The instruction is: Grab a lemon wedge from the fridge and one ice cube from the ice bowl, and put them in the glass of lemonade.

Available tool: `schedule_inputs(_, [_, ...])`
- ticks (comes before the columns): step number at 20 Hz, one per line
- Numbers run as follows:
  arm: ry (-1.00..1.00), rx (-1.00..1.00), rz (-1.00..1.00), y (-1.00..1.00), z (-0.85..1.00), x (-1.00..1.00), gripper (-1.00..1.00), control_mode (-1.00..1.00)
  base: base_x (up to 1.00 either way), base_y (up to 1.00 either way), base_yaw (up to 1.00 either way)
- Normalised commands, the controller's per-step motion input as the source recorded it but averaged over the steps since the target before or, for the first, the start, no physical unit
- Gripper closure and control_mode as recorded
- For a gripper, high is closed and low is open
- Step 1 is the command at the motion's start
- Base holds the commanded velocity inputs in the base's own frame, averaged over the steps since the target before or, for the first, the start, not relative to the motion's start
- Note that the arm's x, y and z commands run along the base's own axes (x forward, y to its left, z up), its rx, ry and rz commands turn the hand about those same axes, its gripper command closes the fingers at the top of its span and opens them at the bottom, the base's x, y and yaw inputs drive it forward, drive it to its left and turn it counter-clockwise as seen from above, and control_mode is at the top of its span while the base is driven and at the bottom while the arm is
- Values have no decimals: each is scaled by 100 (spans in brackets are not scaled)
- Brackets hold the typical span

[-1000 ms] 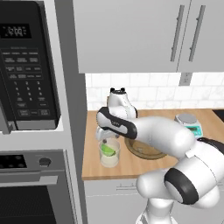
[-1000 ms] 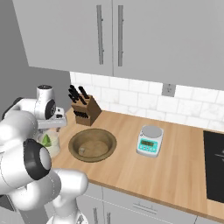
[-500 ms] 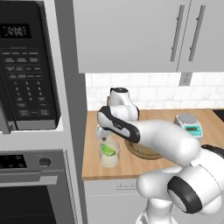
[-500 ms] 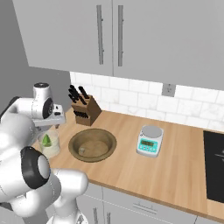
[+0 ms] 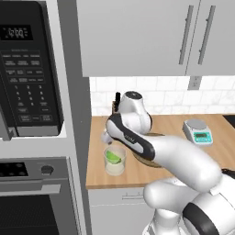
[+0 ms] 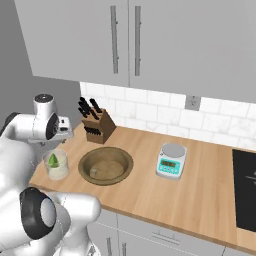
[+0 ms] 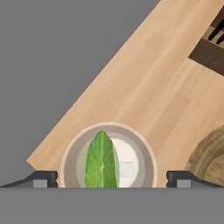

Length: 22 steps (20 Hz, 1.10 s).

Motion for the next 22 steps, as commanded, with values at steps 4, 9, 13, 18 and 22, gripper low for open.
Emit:
schedule_inputs(4, [-10,8,0,-20,9,-33,-100,-100,0,0,0])
schedule_inputs(9, [-13,2,0,-43,69,-39,-100,-100,0,0,0])
schedule_inputs(13, [-1,0,0,-37,100,-43,-100,-100,0,0,0])
schedule_inputs(18, [7,0,-9,-42,97,-60,-100,-100,0,0,0])
schedule_inputs(22, [0,8,-14,-34,7,-70,-100,-100,0,0,0])
